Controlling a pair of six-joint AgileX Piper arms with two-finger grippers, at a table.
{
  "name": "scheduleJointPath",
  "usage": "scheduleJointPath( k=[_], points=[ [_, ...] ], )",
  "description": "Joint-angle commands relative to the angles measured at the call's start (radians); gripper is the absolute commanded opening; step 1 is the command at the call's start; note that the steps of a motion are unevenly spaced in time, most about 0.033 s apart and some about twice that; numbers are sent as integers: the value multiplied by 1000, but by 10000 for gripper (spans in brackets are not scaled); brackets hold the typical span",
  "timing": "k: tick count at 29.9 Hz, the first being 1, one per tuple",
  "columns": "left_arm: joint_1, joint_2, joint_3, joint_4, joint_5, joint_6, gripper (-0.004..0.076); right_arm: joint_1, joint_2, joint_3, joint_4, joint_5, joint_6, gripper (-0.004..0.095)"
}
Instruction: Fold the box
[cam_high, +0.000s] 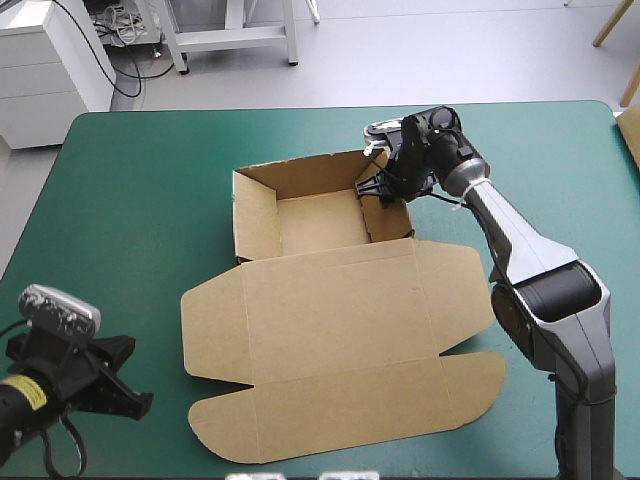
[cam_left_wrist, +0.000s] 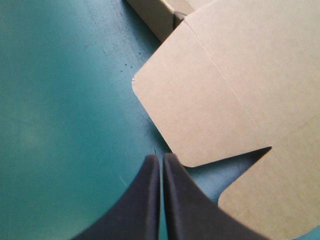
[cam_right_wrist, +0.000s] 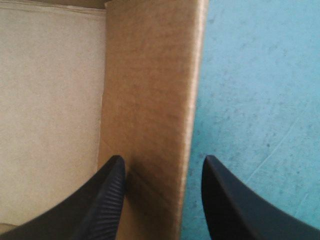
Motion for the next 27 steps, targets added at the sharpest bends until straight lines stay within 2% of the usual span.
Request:
scheduleJointPath(
  k=[1, 3, 6, 7, 10, 15, 19, 27],
  points=[
    [-6, -129, 126, -26, -144, -9, -8, -4, -54, -24, -31, -29, -10, 399],
    [-6, -209, 206, -40, -179, -9, -8, -4, -52, -24, -48, -29, -10, 267],
    [-6, -325, 310, -62, -235, -9, -8, -4, -52, -24, -86, -29, -10, 12],
    [-6, -360, 323, -69, -254, -9, -8, -6, -52, -24, -101, -29, -7, -14],
    [-6, -437, 321, -52, -289, -10, -8, -6, -52, -24, -162, -29, -7, -21],
    [-6, -469, 321, -43, -255, -10, -8, -67, -52, -26, -275, -29, -13, -22],
    [-6, -469, 321, -43, -255, -12, -8, -194, -52, -26, -275, -29, -48, -22],
    [-6, -469, 321, -43, -255, -12, -8, -550, -52, -26, -243, -29, -83, -22]
  ],
)
